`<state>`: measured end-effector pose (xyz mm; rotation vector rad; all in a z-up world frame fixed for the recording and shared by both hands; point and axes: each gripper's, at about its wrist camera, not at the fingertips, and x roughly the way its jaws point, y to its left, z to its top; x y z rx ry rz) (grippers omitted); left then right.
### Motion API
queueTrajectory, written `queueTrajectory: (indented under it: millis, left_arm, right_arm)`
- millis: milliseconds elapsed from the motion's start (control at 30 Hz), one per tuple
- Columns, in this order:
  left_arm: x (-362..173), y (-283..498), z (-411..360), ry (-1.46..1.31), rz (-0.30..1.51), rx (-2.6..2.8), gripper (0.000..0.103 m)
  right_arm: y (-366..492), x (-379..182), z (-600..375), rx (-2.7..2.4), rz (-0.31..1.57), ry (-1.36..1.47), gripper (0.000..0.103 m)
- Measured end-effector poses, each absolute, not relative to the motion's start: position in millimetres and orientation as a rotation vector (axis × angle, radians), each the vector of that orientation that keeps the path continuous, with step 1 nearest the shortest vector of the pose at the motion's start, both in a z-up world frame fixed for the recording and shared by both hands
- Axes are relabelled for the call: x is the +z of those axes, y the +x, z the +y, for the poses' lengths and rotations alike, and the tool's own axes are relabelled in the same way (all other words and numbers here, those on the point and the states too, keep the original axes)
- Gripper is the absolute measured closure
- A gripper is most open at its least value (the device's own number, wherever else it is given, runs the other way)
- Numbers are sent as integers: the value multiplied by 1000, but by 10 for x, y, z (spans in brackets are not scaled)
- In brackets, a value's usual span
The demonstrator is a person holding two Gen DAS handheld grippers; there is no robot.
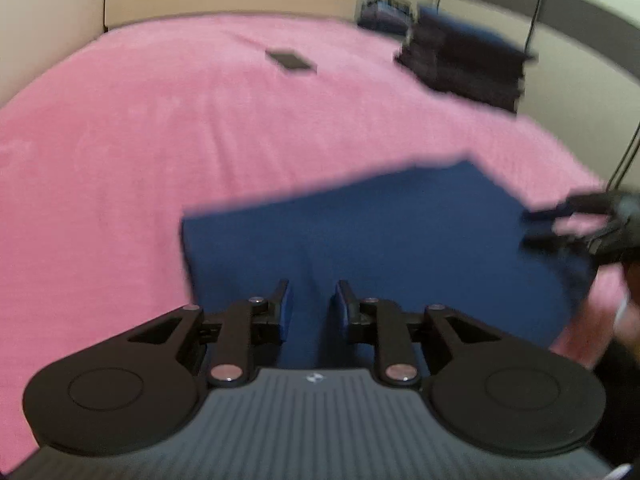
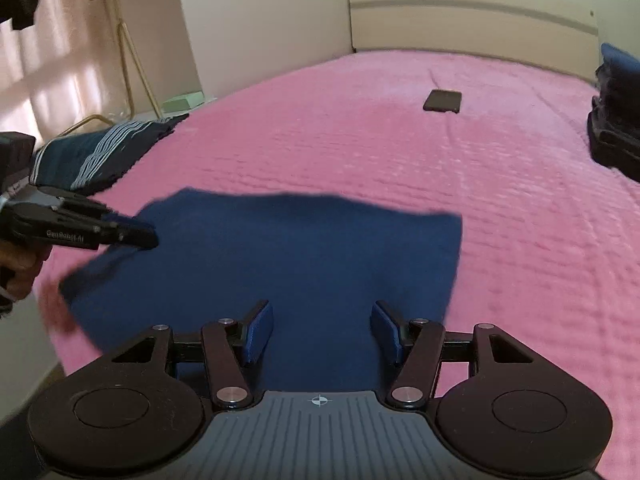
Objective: Fold clothes
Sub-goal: 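Grasp the folded sweatshirt edge with the left gripper while the right gripper grasps it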
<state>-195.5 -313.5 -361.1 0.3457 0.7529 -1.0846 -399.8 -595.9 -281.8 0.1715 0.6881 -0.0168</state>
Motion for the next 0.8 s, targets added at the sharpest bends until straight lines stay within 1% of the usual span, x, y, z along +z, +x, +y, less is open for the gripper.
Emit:
queueTrajectory:
  millis: [133, 233, 367, 400, 433, 533, 667, 733, 800]
  left_arm:
    - [-3648, -1987, -2864, 333, 754, -1040, 82]
    - [-3599, -2055, -2781, 415, 733, -999, 81]
    - [-3448, -2231, -2681, 500, 659, -982, 82]
    - [-3402, -2323, -2679, 522, 620, -992, 78]
    - [-3355, -2414, -2677, 544, 582, -1002, 72]
    - [-3303, -2748, -2734, 649, 463, -1057, 62]
    - [-3406, -3178, -2843, 826, 331, -1149, 56]
    - [-3530, -3334, -2911, 918, 275, -1175, 49]
    - [-3652, -3439, -2988, 995, 223, -1184, 45]
  right_arm:
    - [-4304, -2817, -5982, -64, 705, 151, 44]
    - [-4545, -2745, -6042, -114, 720, 177, 39]
    - [-4733, -2506, -5671, -158, 702, -56, 39]
    - [-4764, -2476, -5542, -133, 685, -115, 39]
    - [-4768, -2474, -5419, -107, 678, -169, 39]
    - [-4696, -2586, -5046, -37, 700, -367, 39]
    - [-4512, -2846, -4706, 29, 761, -618, 39]
    - [-4398, -2983, -4601, 48, 792, -727, 39]
    - [-4285, -3105, -4543, 57, 813, -814, 39]
